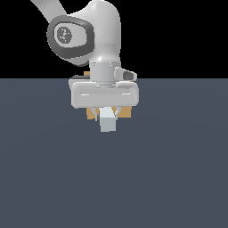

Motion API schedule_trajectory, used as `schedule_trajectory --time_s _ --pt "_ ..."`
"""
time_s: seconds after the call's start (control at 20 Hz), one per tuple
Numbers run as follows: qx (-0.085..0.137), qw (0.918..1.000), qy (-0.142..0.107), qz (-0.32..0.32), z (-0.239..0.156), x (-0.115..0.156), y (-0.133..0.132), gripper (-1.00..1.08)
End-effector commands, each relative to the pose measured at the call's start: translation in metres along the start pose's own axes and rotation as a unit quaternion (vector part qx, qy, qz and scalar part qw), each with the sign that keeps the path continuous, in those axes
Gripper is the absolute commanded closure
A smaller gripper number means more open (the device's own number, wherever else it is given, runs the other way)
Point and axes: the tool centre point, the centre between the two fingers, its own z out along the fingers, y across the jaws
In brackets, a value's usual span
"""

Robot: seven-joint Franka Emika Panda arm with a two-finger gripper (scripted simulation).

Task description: Insert the peg into the horizontal hole in a box.

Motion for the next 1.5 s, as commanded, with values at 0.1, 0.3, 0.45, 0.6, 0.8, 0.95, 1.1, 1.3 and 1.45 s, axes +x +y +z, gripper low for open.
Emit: schedule_trajectory --time_s 0.1,0.3,0.45,0.6,0.8,0.95,1.1,1.3,1.45 --pt "-0.002 0.9999 0.0 0.012 -0.005 0.013 0.002 1.08" --pt "-0.002 0.9999 0.0 0.016 -0.006 0.017 0.002 1.08" --pt "-0.002 0.9999 0.0 0.015 -0.006 0.016 0.003 1.08" --pt "-0.002 0.9999 0.0 0.014 -0.005 0.015 0.003 1.08" --pt "0.0 0.9999 0.0 0.014 -0.004 0.015 0.002 1.08" --pt "-0.003 0.9999 0.0 0.013 -0.007 0.015 0.005 1.08" --pt "-0.001 0.9999 0.0 0.013 -0.005 0.015 0.003 1.08" --pt "-0.001 0.9999 0.0 0.013 -0.005 0.021 0.003 1.08" --pt "-0.002 0.9999 0.0 0.013 -0.005 0.034 0.003 1.08"
